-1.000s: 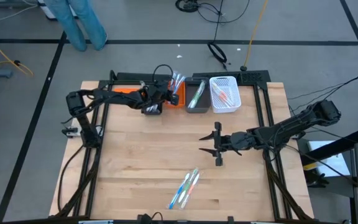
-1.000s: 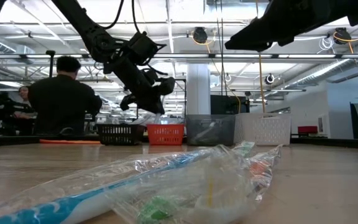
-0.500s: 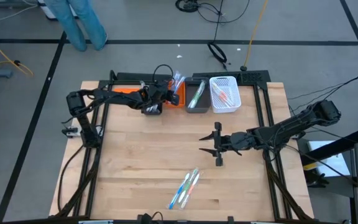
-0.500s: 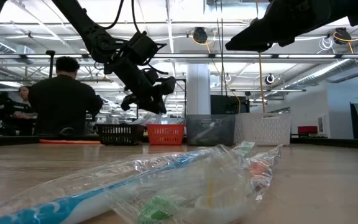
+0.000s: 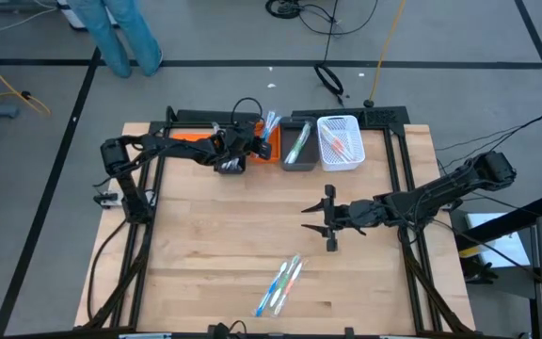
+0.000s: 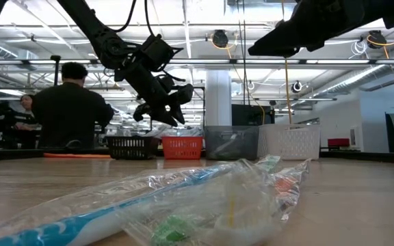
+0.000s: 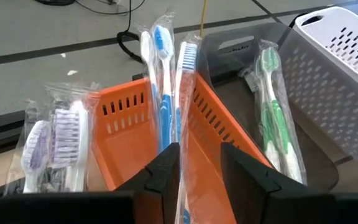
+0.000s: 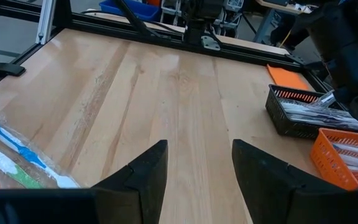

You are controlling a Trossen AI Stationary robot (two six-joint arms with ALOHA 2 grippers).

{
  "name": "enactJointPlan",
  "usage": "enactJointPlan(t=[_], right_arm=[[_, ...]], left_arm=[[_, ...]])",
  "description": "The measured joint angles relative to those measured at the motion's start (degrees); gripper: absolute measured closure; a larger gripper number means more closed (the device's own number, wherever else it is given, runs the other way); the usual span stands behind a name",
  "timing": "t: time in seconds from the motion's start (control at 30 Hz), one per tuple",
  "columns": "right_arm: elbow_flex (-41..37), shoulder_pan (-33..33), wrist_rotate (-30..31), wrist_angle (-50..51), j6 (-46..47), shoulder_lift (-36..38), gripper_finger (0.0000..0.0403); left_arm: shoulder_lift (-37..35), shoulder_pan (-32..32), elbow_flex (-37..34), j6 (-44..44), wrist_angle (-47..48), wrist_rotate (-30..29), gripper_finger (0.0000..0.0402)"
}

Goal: Pick & Place Toothbrushes
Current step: Put the blue toothbrush into the orange basket

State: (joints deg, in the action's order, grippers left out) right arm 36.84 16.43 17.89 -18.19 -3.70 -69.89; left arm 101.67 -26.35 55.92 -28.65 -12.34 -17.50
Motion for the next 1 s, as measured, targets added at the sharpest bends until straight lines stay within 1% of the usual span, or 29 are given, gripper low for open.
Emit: enactJointPlan(t=[0.13, 0.3, 0.37, 0.53, 0.6, 0.73, 0.87, 1.0], right_arm=[[0.0, 0.0, 0.0, 0.5, 0.0, 0.0, 0.0232], [0.0, 0.0, 0.0, 1.9, 1.0, 0.0, 0.0232], [-0.4, 0.0, 0.0, 1.7, 2.4, 0.0, 0.0232], [-2.0, 0.0, 0.0, 1.8, 4.2, 0.0, 0.0232], [-2.3, 0.0, 0.0, 1.7, 5.3, 0.0, 0.0232], [-2.4, 0.2, -0.1, 1.5, 7.4, 0.0, 0.0232], [-2.4, 1.0, -0.2, 0.7, 7.8, 0.0, 0.0232], [-2.4, 1.9, -0.2, -0.9, 7.7, 0.0, 0.0232]], left_arm=[[-0.1, 0.0, 0.0, 1.1, -0.6, 0.1, 0.0286], [-4.3, 0.2, 0.0, 2.7, -1.0, 5.1, 0.0286], [-6.2, 1.0, 0.0, 1.5, -0.8, 8.5, 0.0286], [-9.6, 6.0, 0.0, -4.0, 3.1, 21.8, 0.0286], [-10.0, 9.3, 0.0, -5.0, 4.7, 24.3, 0.0286], [-9.9, 16.9, 0.0, -5.2, 7.2, 24.5, 0.0286], [-9.9, 24.2, 0.0, -5.4, 8.8, 20.7, 0.0286], [-9.9, 30.5, 0.0, -9.3, 10.1, 18.6, 0.0286]])
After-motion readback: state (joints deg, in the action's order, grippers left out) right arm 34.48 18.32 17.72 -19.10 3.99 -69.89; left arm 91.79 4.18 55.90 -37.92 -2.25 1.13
